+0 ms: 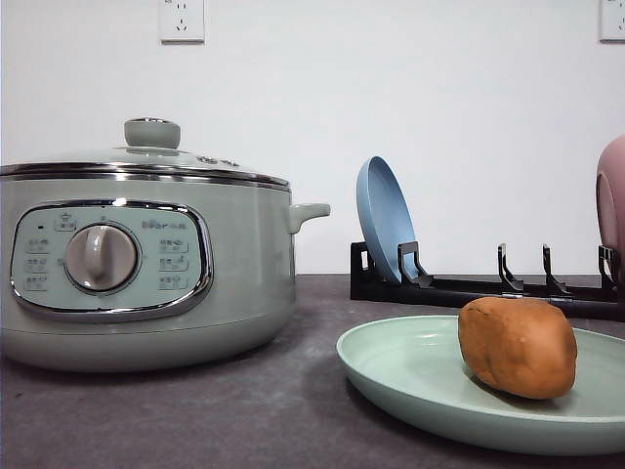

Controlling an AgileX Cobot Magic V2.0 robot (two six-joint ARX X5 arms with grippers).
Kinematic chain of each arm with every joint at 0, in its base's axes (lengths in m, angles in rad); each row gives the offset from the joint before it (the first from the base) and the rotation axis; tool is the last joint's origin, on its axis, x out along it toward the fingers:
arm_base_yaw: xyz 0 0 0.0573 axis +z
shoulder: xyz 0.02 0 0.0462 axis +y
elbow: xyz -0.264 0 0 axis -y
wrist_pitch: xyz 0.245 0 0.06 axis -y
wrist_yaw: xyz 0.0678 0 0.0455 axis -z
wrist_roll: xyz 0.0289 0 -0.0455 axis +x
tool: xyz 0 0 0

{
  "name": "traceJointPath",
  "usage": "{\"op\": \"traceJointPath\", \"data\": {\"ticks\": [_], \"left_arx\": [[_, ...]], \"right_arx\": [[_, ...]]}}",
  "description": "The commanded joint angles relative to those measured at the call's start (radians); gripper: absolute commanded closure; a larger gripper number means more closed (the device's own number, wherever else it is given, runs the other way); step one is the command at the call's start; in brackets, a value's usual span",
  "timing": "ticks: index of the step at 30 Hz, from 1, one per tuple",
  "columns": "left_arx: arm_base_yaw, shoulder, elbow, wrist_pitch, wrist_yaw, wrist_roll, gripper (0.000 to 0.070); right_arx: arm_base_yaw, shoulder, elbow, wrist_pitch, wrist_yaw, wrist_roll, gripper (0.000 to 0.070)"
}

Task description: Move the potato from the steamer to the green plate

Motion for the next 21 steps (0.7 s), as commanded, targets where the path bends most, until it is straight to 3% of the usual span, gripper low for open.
{"op": "traceJointPath", "data": {"ticks": [1, 21], "left_arx": [[0.002, -0.002, -0.021, -0.007, -0.001, -0.003, 0.0698], [0.002, -0.002, -0.021, -0.007, -0.001, -0.003, 0.0698]], "right_arx": [[0.002, -0.002, -0.004, 0.001, 0.0, -0.007, 0.07], [0.002, -0.002, -0.004, 0.001, 0.0, -0.007, 0.07]]}}
